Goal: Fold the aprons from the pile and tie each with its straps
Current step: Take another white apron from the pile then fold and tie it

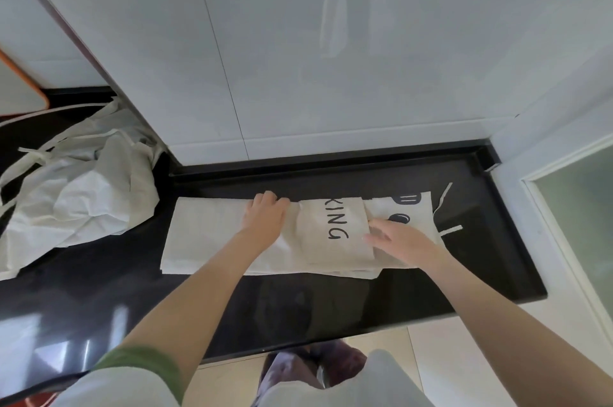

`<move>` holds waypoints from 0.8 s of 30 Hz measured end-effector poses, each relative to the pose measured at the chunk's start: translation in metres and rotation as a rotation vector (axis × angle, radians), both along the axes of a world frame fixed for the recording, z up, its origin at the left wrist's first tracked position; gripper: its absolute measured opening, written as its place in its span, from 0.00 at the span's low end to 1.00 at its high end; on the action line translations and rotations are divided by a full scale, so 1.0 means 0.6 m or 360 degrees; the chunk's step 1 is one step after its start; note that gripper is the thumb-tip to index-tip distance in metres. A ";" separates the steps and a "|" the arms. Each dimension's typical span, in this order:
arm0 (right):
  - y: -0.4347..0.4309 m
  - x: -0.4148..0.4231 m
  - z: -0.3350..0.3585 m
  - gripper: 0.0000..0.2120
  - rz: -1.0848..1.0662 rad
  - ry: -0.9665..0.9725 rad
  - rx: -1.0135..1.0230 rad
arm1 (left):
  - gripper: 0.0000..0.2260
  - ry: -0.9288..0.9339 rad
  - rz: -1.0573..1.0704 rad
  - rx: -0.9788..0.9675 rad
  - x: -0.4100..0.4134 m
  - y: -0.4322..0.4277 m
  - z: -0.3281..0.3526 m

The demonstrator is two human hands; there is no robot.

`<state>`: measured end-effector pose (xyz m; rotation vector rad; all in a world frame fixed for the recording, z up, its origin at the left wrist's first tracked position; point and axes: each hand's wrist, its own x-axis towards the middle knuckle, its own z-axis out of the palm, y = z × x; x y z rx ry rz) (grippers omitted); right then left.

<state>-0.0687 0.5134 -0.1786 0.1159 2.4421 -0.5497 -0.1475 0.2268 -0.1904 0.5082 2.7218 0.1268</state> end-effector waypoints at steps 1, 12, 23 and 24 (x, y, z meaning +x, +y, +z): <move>0.000 -0.001 -0.002 0.19 -0.0017 0.0148 0.0002 | 0.19 0.0014 -0.0010 -0.0006 -0.003 0.001 -0.005; 0.072 -0.066 -0.011 0.21 -0.1435 0.0513 0.0289 | 0.23 0.0033 -0.0205 0.0195 -0.035 0.105 -0.030; 0.110 -0.069 -0.027 0.12 -0.1745 0.0217 -0.0432 | 0.23 -0.0268 -0.0009 -0.0118 -0.077 0.062 -0.041; 0.111 -0.066 -0.028 0.12 -0.1767 0.0250 -0.0442 | 0.26 -0.0270 -0.0010 -0.0172 -0.072 0.060 -0.043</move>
